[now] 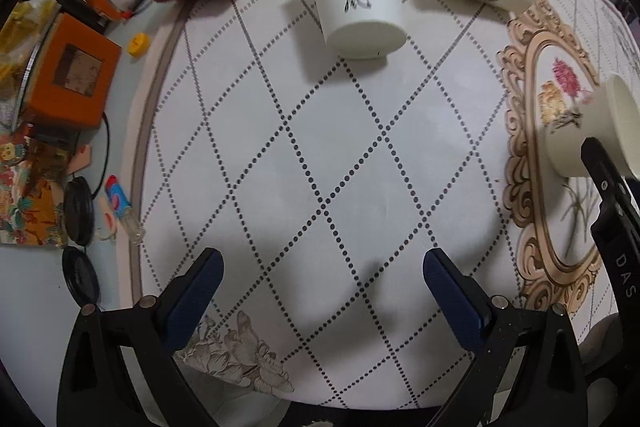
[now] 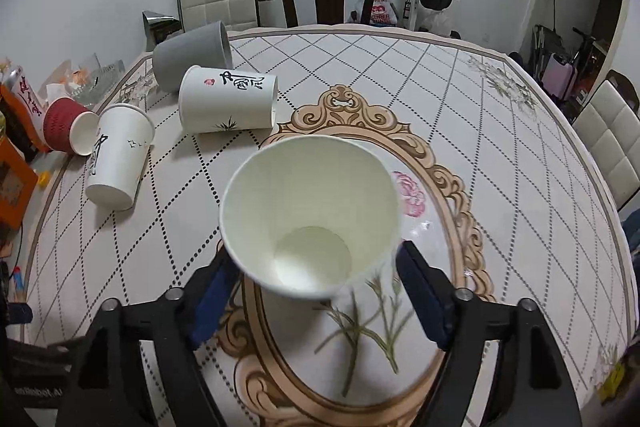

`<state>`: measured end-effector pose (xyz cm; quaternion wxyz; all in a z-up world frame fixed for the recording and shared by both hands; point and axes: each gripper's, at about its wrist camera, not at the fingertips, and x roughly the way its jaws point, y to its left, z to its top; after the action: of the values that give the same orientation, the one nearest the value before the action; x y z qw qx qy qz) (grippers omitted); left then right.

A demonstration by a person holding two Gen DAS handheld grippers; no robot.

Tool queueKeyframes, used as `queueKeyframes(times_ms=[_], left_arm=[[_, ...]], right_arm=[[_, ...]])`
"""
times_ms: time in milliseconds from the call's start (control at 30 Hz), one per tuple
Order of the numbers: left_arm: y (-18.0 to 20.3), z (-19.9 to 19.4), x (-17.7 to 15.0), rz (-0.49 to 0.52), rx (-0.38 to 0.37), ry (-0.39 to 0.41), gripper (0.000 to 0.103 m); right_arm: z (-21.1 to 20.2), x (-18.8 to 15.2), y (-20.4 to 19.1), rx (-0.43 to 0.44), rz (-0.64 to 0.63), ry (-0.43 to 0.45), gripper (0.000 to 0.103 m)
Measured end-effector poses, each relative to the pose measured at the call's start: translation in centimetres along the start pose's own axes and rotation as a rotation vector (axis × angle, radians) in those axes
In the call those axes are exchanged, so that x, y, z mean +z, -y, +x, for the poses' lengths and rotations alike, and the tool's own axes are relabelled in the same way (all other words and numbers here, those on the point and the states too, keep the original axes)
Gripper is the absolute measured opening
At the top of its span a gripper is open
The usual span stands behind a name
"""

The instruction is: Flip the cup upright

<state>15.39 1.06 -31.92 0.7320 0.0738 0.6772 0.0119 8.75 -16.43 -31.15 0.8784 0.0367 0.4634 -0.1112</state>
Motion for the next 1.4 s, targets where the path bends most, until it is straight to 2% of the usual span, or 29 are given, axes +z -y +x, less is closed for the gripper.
queueKeyframes(times_ms=[167, 233, 300, 367, 400, 467, 667, 933, 1167, 1400], left_arm=[[0.1, -3.1, -2.0, 0.004, -0.006, 0.063, 0.102], [0.6, -5.2, -2.9, 0.007, -0.014, 0.099, 0.102], [0.6, -7.1, -2.4, 0.019, -0.020, 0.143, 0.102], [0.6, -9.6, -3.8, 0.031, -0.021, 0.190, 0.102], [-0.2, -10.3, -3.2, 0.033, -0.022, 0.211, 0.102], [-0.3, -12.4, -3.8, 0.026, -0.025, 0.252, 0.102], [-1.1, -18.0, -5.8, 0.018, -0.050, 0.355, 0.102], [-1.2, -25.3, -10.6, -0.019, -0.066, 0.456, 0.102], [-1.1, -29.9, -15.2, -0.047, -0.058, 0.528, 0.102], [-0.8, -31.7, -18.4, -0.060, -0.041, 0.551, 0.102]], right_arm=[[-2.9, -0.1, 1.0, -0.030, 0.007, -0.011, 0.091], [-4.6, -0.2, 1.5, -0.041, 0.009, -0.017, 0.100], [-6.8, 0.0, 2.0, -0.067, 0.012, -0.023, 0.103], [-9.4, 0.3, 2.7, -0.068, 0.033, -0.022, 0.103], [-11.0, 0.5, 3.1, -0.069, 0.046, -0.027, 0.103], [-13.8, 0.8, 3.6, -0.066, 0.059, -0.031, 0.103], [-21.9, 2.0, 4.3, -0.061, 0.037, -0.008, 0.103], [-31.4, 2.2, 6.4, -0.022, 0.020, 0.046, 0.103], [-37.4, 0.9, 7.5, -0.003, -0.014, 0.087, 0.103], [-41.0, -0.4, 8.7, -0.001, -0.021, 0.115, 0.103]])
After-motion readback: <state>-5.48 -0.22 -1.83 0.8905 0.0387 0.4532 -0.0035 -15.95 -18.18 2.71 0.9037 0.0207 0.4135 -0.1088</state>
